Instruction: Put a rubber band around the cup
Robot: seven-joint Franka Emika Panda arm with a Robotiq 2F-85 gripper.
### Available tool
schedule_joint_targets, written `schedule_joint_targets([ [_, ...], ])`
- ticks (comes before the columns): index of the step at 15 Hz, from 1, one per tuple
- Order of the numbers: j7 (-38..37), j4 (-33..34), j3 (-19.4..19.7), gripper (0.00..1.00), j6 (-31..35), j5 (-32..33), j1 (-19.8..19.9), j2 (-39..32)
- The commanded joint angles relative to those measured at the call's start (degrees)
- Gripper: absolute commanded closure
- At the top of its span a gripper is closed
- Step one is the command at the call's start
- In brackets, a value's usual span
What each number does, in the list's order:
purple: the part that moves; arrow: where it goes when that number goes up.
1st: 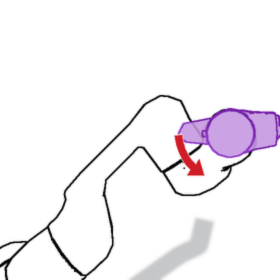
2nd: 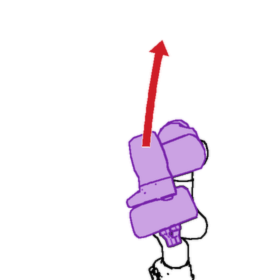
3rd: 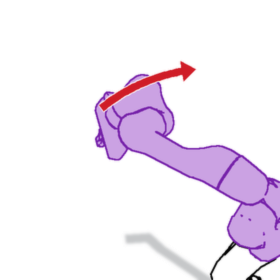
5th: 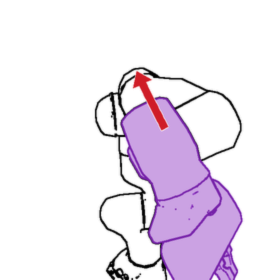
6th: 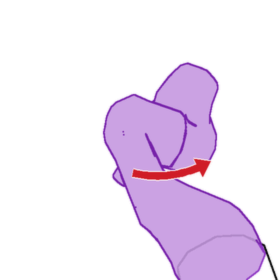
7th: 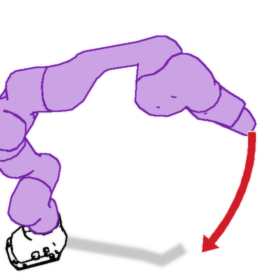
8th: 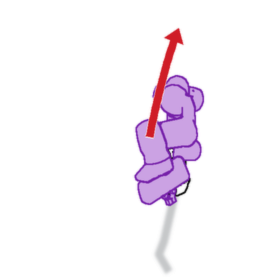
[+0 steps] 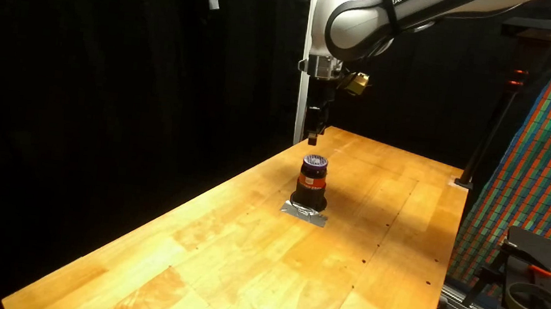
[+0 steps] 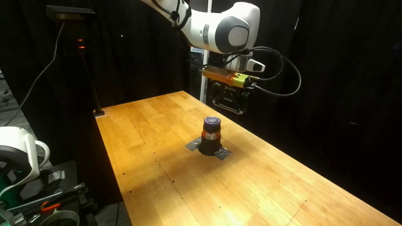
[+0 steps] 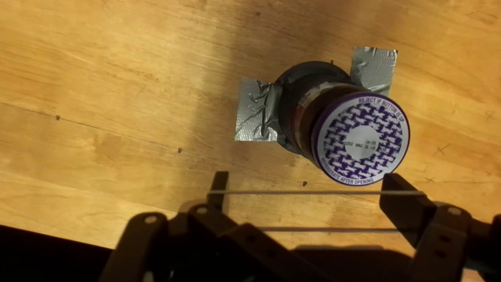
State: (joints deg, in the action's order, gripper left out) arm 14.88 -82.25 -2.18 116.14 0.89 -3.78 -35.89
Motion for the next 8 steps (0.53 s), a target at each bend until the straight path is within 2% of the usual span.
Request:
schedule_joint_targets([
  [1,1.0,14.1,-2.0,0.0,-7.6,0.0,0.3,-8.0],
  [4,-0.1,20.6,-2.8,0.0,-11.7,-0.6,-0.2,-12.2],
  [8,-3.3,25.0,-3.2,0.0,-14.6,-1.0,-1.4,-15.8],
])
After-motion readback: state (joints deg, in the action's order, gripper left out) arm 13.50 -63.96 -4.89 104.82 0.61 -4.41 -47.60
